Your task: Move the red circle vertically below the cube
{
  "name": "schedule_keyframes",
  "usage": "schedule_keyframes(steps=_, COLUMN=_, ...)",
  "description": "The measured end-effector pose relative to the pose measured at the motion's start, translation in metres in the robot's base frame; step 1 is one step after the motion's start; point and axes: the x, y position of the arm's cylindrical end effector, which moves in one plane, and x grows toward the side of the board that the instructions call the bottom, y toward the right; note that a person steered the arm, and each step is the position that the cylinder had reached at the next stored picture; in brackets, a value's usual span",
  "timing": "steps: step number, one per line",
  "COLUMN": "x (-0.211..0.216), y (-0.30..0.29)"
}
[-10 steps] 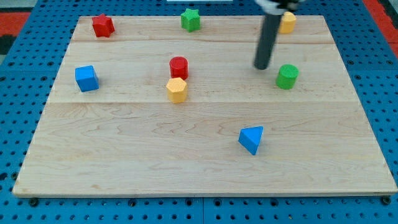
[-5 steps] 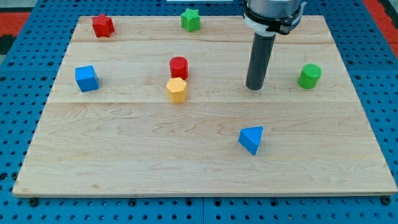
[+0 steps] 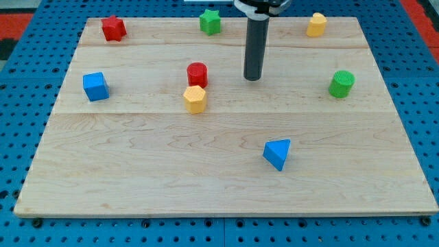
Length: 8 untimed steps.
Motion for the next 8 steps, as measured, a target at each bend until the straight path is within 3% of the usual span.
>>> schedule_keyframes(steps=1, x=-0.024, y=-0.025)
schedule_keyframes(steps=2, x=0.020, y=-0.081)
schedule_keyframes(steps=3, x=0.028, y=-0.138)
schedule_keyframes(steps=4, x=-0.012, y=-0.107)
schedule_keyframes(steps=5, x=-0.034, y=-0.179)
schedule_keyframes(steps=6, x=0.016, y=-0.218)
schedule_keyframes(steps=7, x=0.045, y=-0.207)
schedule_keyframes(steps=8, x=-0.013, y=-0.189)
